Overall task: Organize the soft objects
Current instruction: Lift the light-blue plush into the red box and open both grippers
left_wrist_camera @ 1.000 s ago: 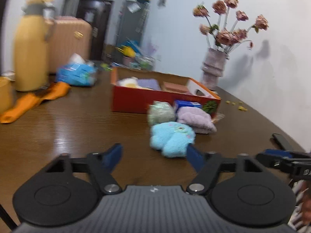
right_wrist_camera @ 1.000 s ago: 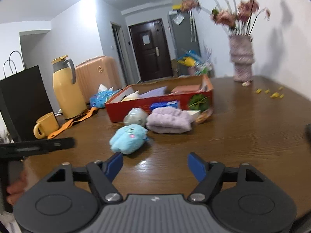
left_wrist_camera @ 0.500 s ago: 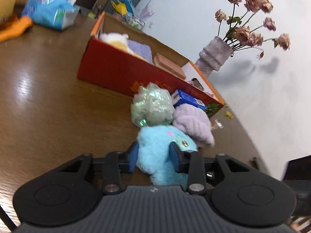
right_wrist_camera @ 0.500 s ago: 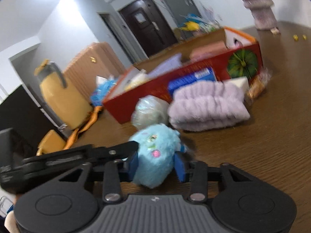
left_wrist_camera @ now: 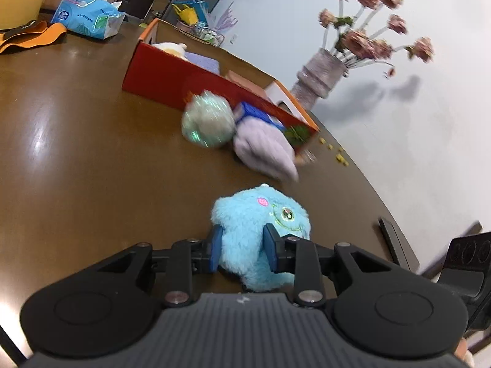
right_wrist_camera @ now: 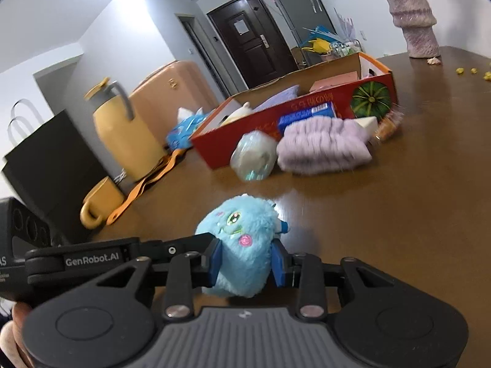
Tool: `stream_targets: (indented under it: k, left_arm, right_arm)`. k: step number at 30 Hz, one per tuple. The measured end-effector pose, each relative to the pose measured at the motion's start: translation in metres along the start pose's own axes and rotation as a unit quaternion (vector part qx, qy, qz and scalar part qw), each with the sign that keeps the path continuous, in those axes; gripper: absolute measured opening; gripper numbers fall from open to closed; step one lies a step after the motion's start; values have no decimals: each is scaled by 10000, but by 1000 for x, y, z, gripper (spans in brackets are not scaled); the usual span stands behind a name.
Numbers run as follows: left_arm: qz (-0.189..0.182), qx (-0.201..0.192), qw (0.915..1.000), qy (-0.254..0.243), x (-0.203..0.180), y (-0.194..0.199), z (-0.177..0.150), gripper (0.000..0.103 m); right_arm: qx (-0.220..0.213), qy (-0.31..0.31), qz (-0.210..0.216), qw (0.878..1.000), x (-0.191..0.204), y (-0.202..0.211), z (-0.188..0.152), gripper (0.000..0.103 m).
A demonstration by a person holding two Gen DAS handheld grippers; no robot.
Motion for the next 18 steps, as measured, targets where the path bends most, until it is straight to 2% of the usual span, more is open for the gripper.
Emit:
stream_targets:
  k: [3,7,12,18]
  left_arm:
    - [-33,33,10000,-46,-11,18,-22,29]
    - [-69,-135,9994,-302,-28,41,-35,29]
    - [-131,-319,9983,-465,-45,65,-43,29]
    - [-491,-417,9967,-489,-56,67,-36,29]
  right_arm:
    - [-34,208,-119,9997,11,30,-19,33]
    - [-245,424,-194,9986,24,62,-31,33]
    - [-515,519,-193,9971,38,90,-36,33]
    - [-760,725,-352,9939,44,107,-26,33]
Point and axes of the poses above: each gripper's, at about its wrist camera, not at the fingertips, and y roughly against the way its jaws point, x to its left, z to its top, the point moved 8 cm from there along -y, roughly the way its jaws point, and after that the axes turned 4 degrees about y, right-handed, at the moved point
